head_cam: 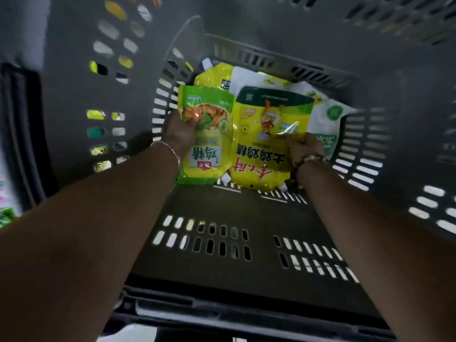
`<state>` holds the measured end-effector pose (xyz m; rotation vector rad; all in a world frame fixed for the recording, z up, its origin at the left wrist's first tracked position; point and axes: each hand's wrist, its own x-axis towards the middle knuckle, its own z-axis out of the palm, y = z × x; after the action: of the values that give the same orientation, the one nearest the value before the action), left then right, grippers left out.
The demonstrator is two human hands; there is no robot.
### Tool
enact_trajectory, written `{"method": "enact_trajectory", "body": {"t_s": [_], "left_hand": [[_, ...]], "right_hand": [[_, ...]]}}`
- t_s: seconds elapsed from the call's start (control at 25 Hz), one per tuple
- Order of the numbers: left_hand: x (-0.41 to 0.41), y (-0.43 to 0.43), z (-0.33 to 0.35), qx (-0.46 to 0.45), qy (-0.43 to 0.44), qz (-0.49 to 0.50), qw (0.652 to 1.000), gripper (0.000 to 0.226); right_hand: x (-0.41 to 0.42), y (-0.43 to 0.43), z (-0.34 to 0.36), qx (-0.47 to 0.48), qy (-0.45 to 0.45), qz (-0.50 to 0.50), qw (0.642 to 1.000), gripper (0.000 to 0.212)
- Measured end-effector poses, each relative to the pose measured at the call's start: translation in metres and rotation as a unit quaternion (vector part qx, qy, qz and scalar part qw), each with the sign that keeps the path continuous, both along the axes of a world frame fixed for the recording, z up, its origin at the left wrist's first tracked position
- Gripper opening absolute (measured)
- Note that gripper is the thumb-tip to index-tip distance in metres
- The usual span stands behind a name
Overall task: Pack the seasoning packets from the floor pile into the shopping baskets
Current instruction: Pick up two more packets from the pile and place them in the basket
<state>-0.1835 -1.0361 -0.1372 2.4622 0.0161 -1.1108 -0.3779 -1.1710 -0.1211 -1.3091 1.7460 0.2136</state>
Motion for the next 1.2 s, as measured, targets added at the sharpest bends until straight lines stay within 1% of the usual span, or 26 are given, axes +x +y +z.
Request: {"method": "enact_trajectory", "body": {"t_s": [0.04,0.08,0.12,0.16,0.2,0.24,0.32,0.36,0.4,0.48,0.52,0.56,0.68,0.8,0.92,1.0,1.08,1.2], "left_hand": [[-0.001,-0.001,0.000,0.004,-0.017,0.007,1.000,0.017],[-0.004,-0.004,0.005,0.000,-0.032,0.007,0.999,0.013],[-0.007,-0.005,0.010,-0.009,-0.060,-0.011,0.998,0.022],[-0.011,-0.004,0.015,-0.018,-0.100,-0.057,0.993,0.036],[-0.015,-0.002,0.020,-0.017,-0.138,-0.132,0.981,0.050],[-0.019,0.000,0.024,-0.010,-0.161,-0.218,0.963,0.063],[-0.020,0.002,0.026,0.001,-0.160,-0.376,0.913,0.083],[-0.017,0.001,0.023,0.008,-0.148,-0.443,0.884,0.092],[-0.014,-0.001,0.020,0.015,-0.138,-0.492,0.859,0.098],[-0.009,-0.003,0.008,0.034,-0.122,-0.544,0.830,0.107],[-0.009,-0.003,0.001,0.048,-0.111,-0.556,0.823,0.111],[-0.010,-0.003,-0.004,0.062,-0.099,-0.561,0.820,0.114],[-0.022,0.003,-0.012,0.092,-0.100,-0.559,0.818,0.112],[-0.030,0.008,-0.017,0.101,-0.123,-0.551,0.819,0.107],[-0.036,0.008,-0.023,0.107,-0.141,-0.535,0.826,0.102],[-0.039,0.007,-0.023,0.112,-0.136,-0.529,0.830,0.100],[-0.036,0.006,-0.019,0.109,-0.132,-0.528,0.832,0.098],[-0.025,0.001,0.000,0.104,-0.106,-0.546,0.824,0.090]], "right_hand": [[0.000,-0.002,-0.004,0.003,0.033,0.031,0.999,0.038],[0.000,-0.004,-0.005,0.004,0.060,0.052,0.997,0.041],[0.000,-0.005,-0.004,0.006,0.083,0.064,0.995,0.045],[0.000,-0.006,-0.002,0.005,0.102,0.077,0.992,0.049],[0.000,-0.006,0.002,-0.009,0.119,0.111,0.987,0.053],[0.001,-0.004,0.007,-0.042,0.133,0.171,0.975,0.058],[0.007,-0.002,0.012,-0.113,0.125,0.314,0.934,0.074],[0.012,0.000,0.013,-0.117,0.113,0.382,0.910,0.085],[0.018,0.002,0.011,-0.098,0.105,0.443,0.885,0.097],[0.024,0.009,0.001,-0.053,0.111,0.539,0.834,0.114],[0.023,0.013,-0.005,-0.044,0.116,0.558,0.821,0.120],[0.021,0.017,-0.011,-0.043,0.120,0.562,0.817,0.125],[0.016,0.020,-0.023,-0.040,0.125,0.558,0.819,0.137],[0.016,0.024,-0.030,-0.037,0.136,0.552,0.822,0.141],[0.020,0.034,-0.038,-0.062,0.153,0.542,0.824,0.139],[0.022,0.038,-0.040,-0.074,0.172,0.542,0.819,0.131],[0.025,0.038,-0.036,-0.072,0.184,0.546,0.814,0.127],[0.029,0.030,-0.015,-0.050,0.187,0.555,0.809,0.121]]}}
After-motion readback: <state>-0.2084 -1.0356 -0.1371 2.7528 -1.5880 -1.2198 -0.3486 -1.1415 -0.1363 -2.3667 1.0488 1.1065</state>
